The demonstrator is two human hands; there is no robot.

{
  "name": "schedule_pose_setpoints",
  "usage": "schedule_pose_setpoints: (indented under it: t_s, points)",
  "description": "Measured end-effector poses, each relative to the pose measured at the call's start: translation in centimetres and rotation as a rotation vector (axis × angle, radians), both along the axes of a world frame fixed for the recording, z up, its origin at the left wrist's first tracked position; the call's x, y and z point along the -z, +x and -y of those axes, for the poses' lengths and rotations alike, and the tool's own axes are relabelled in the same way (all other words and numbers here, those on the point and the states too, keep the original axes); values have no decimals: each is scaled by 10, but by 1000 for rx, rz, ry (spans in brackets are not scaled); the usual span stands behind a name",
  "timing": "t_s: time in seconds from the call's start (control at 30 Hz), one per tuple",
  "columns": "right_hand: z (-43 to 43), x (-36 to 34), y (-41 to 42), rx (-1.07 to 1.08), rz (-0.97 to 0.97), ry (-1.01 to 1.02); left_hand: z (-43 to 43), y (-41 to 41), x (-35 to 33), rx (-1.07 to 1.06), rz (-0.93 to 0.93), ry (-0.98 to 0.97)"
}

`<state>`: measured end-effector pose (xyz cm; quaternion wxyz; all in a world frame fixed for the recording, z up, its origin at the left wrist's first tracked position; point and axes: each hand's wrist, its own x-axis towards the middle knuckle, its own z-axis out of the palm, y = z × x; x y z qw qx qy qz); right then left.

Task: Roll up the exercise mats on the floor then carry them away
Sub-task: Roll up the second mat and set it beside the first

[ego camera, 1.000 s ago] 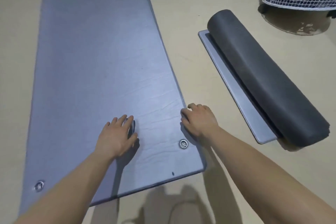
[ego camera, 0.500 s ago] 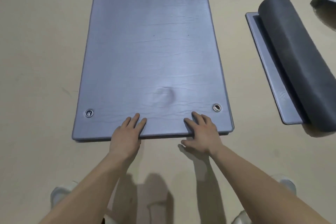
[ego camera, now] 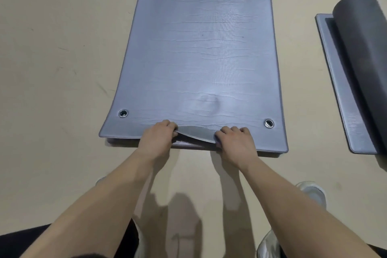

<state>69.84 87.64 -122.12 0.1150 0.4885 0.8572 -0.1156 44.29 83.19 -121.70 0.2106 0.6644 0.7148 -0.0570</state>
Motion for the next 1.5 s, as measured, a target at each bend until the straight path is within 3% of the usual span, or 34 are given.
schedule_pose_setpoints:
  t_s: [0.17,0.27,0.37,0.53,0.7,0.77,0.87,0.97,1.1,1.23,1.5]
  points:
    - [-24,-1,-6,164,-200,439,-32,-2,-13,-188,-4,197]
    - [-65,-7,-17,215,-165,623,-61,-7,-11,-146,-56,407]
    - [-93,4,-29,248,-99,673,-85,-14,-2,-112,-172,568]
    - [-100,27,-28,225,-77,674,-106,-13,17,-192,-300,551]
    - [-68,35,-3,108,-106,392,-78,-27,42,-42,-114,643]
    - [-67,38,6,94,-22,313,-63,-42,47,50,-101,494]
    - [-75,38,8,115,38,258,-49,-53,50,147,-257,304]
    - [-81,42,8,68,62,235,-56,-49,46,116,-267,257]
    - [-87,31,16,84,-31,170,-69,-50,27,95,-145,187]
    - [-77,2,32,36,67,101,-54,-43,-1,150,-134,140]
    - [-96,-23,43,103,114,-257,-50,-28,-9,125,-128,-52]
